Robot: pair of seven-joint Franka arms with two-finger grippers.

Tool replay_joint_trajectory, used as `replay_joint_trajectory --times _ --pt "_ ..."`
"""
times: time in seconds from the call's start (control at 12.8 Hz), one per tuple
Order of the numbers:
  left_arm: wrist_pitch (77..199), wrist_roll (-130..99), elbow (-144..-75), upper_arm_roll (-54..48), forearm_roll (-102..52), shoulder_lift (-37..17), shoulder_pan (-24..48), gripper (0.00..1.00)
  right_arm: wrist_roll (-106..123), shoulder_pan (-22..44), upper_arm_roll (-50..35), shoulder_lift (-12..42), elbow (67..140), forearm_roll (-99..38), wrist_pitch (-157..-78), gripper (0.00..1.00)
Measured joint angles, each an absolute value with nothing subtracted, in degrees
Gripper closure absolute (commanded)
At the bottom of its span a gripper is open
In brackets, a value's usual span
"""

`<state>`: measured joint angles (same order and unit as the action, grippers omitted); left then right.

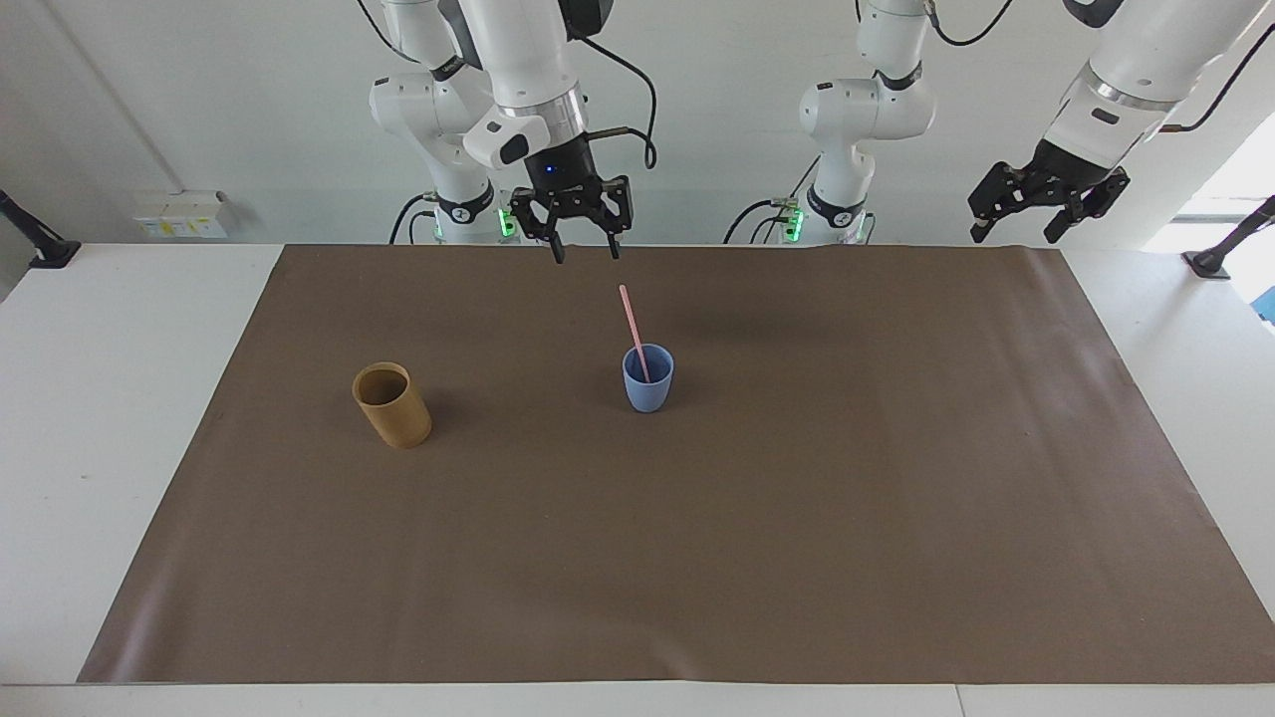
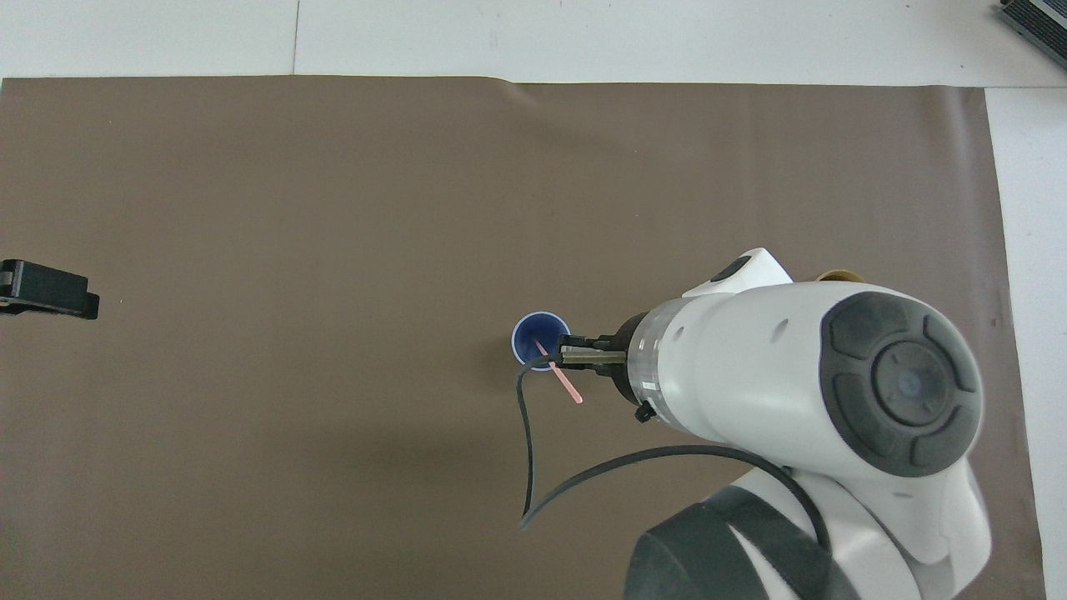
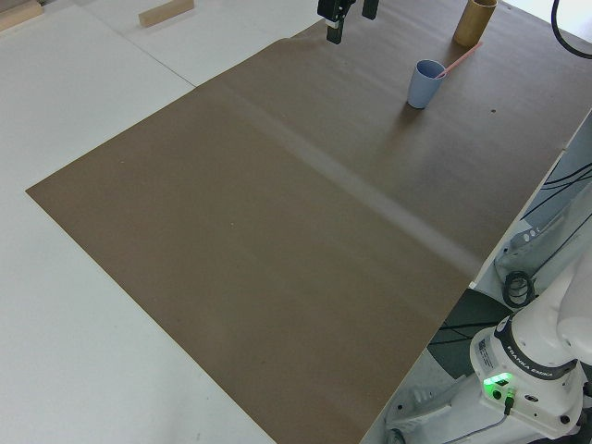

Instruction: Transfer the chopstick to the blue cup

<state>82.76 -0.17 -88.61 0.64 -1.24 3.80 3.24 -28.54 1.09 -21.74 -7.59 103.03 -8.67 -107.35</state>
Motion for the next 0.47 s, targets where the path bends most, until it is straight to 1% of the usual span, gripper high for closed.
replay_joint_trajectory --times 0.23,0.47 --pt "82.8 -0.2 -88.6 0.6 -1.2 3.8 3.2 0.0 -25.0 -5.8 -21.3 -10.8 102.9 -8.4 -100.6 0.0" --pt "82.8 -0.2 -88.6 0.6 -1.2 3.8 3.2 0.0 -23.9 -8.6 -21.2 -12.1 102.3 -8.3 -97.2 0.0"
